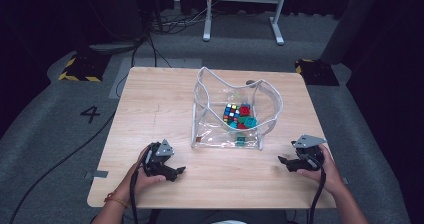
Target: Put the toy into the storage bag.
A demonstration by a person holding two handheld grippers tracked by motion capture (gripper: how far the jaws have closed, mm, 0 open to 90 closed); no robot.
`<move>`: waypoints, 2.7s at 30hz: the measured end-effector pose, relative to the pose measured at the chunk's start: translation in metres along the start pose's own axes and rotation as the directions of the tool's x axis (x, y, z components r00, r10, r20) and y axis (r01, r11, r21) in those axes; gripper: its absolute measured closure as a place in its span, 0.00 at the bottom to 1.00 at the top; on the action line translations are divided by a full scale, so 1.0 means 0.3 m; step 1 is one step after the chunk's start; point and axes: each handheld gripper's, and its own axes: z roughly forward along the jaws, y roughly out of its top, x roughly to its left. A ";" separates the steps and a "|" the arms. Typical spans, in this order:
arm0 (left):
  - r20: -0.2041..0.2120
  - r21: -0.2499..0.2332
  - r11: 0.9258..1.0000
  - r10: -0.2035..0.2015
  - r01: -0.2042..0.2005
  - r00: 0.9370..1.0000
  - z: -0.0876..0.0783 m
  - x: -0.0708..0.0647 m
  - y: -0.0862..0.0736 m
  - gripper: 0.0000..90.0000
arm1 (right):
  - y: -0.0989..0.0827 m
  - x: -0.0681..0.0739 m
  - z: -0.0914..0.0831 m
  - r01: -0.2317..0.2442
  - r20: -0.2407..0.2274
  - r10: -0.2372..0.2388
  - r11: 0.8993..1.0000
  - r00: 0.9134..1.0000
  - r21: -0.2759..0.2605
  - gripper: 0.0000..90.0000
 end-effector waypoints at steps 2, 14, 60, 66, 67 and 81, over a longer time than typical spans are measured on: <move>-0.002 -0.001 1.000 0.001 -0.001 1.000 0.000 0.000 0.000 0.11 | -0.018 0.002 0.004 -0.006 0.000 0.006 1.000 1.000 0.002 0.23; -0.003 -0.001 1.000 0.002 -0.002 1.000 0.000 0.001 0.000 0.11 | -0.104 0.003 0.001 -0.069 -0.024 0.069 0.998 0.997 -0.002 0.22; -0.004 0.000 1.000 -0.008 0.008 1.000 0.001 -0.002 0.000 0.11 | -0.203 -0.028 -0.034 -0.171 -0.025 0.169 0.982 0.985 -0.084 0.20; -0.004 0.000 1.000 -0.007 0.007 1.000 0.001 -0.002 0.000 0.11 | -0.203 -0.028 -0.034 -0.171 -0.026 0.169 0.982 0.985 -0.084 0.20; -0.004 0.000 1.000 -0.008 0.008 1.000 0.001 -0.002 0.000 0.11 | -0.203 -0.028 -0.034 -0.170 -0.025 0.169 0.982 0.985 -0.084 0.20; -0.007 0.001 1.000 -0.002 0.002 1.000 0.001 0.000 0.001 0.11 | -0.202 -0.028 -0.034 -0.175 -0.032 0.173 0.981 0.984 -0.081 0.20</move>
